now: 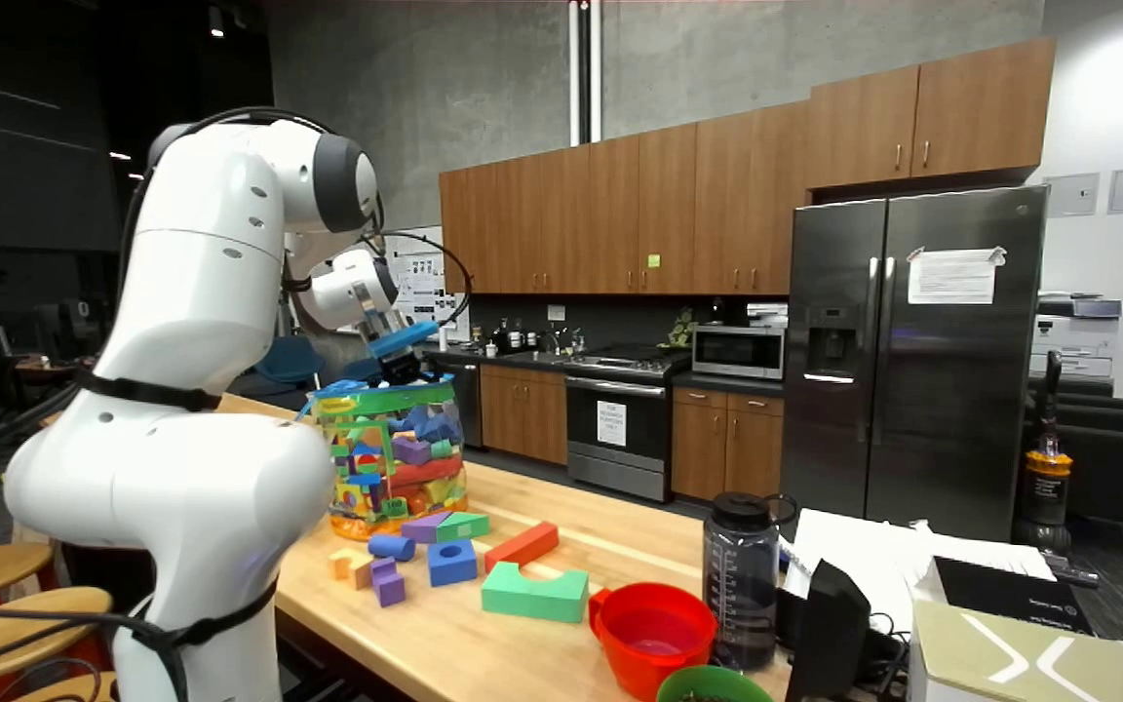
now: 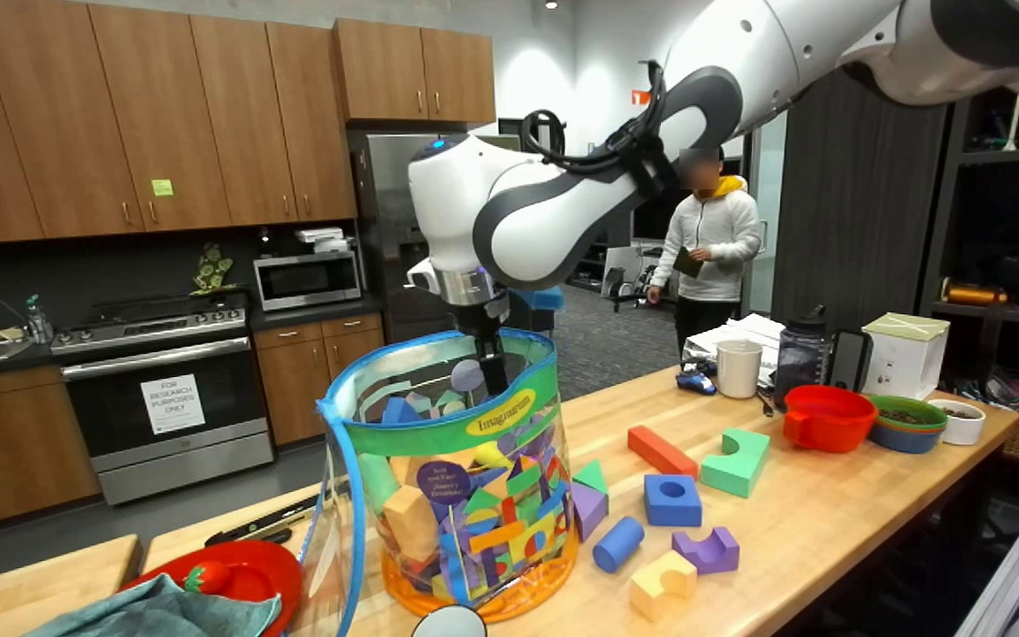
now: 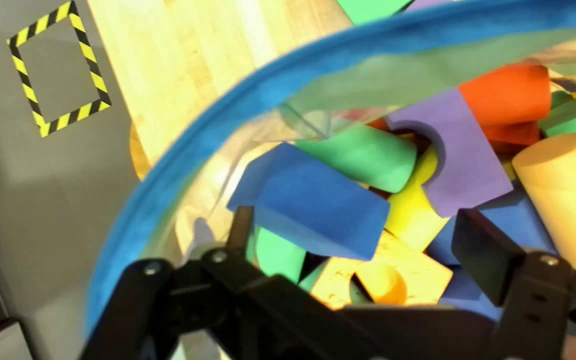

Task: Remove one purple block from the clear bag and put it on the counter.

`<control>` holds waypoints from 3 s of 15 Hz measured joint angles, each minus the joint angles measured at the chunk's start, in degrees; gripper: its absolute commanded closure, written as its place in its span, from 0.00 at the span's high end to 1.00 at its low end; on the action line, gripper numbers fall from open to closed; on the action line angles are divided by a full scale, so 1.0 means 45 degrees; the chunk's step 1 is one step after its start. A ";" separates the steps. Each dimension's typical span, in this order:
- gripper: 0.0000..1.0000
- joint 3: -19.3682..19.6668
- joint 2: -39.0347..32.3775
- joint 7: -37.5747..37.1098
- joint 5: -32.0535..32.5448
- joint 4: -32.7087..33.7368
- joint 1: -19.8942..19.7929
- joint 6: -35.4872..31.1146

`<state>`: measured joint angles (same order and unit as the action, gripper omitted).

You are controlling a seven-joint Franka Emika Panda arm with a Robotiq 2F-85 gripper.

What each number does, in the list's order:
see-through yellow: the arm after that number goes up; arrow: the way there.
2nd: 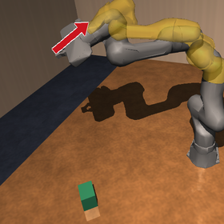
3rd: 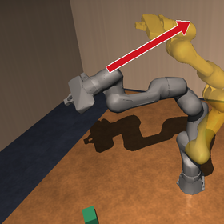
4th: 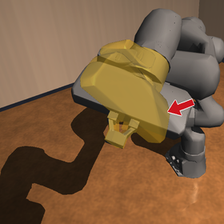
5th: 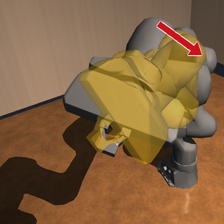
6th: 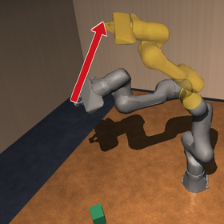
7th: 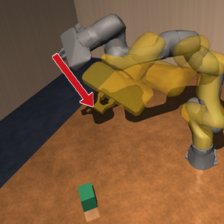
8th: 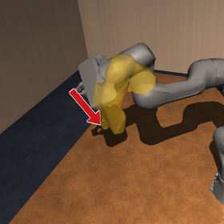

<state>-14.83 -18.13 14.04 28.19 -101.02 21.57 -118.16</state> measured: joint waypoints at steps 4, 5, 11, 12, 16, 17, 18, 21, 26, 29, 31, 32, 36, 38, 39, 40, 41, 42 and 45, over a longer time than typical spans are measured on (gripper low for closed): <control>1.00 0.0061 0.0095 0.0067 0.0250 0.0920 0.0011 0.1071; 1.00 0.0046 0.0095 0.0064 0.0226 0.1008 0.0020 0.1283; 1.00 -0.0155 0.0095 0.0028 0.0072 0.0792 0.0081 0.2096; 1.00 -0.0179 0.0094 0.0027 0.0072 0.0648 0.0081 0.2109; 1.00 -0.0188 0.0089 0.0001 0.0092 -0.0126 0.0069 0.2085; 1.00 -0.0183 0.0089 -0.0021 0.0099 -0.0316 0.0062 0.2063; 1.00 -0.0179 0.0090 -0.0053 0.0100 -0.0479 0.0056 0.2021; 1.00 -0.0179 0.0092 -0.0436 0.0094 -0.0953 0.0027 0.1489; 1.00 -0.0181 0.0111 -0.1030 0.0069 -0.1476 0.0016 0.0190; 1.00 -0.0193 0.0177 -0.1047 -0.0094 -0.1661 0.0020 -0.0156; 1.00 -0.0193 0.0239 -0.1047 -0.0241 -0.1819 0.0017 -0.0358; 1.00 -0.0195 0.0250 -0.1047 -0.0336 -0.1898 0.0019 -0.0467; 1.00 -0.0215 0.0269 -0.1047 -0.0671 -0.2124 0.0020 -0.0670; 0.73 -0.0217 0.0270 -0.1045 -0.0801 -0.2198 0.0020 -0.0684; 0.69 -0.0220 0.0270 -0.1043 -0.0821 -0.2216 0.0020 -0.0685; 0.64 -0.0230 0.0276 -0.1038 -0.0838 -0.2219 0.0021 -0.0684; 0.58 -0.0249 0.0294 -0.1025 -0.0882 -0.2223 0.0021 -0.0678; 0.53 -0.0269 0.0328 -0.1016 -0.0926 -0.2226 0.0021 -0.0662; 0.34 -0.0294 0.0520 -0.0957 -0.1127 -0.2199 0.0016 -0.0609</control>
<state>-16.16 -15.79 9.73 23.12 -110.92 21.65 -120.90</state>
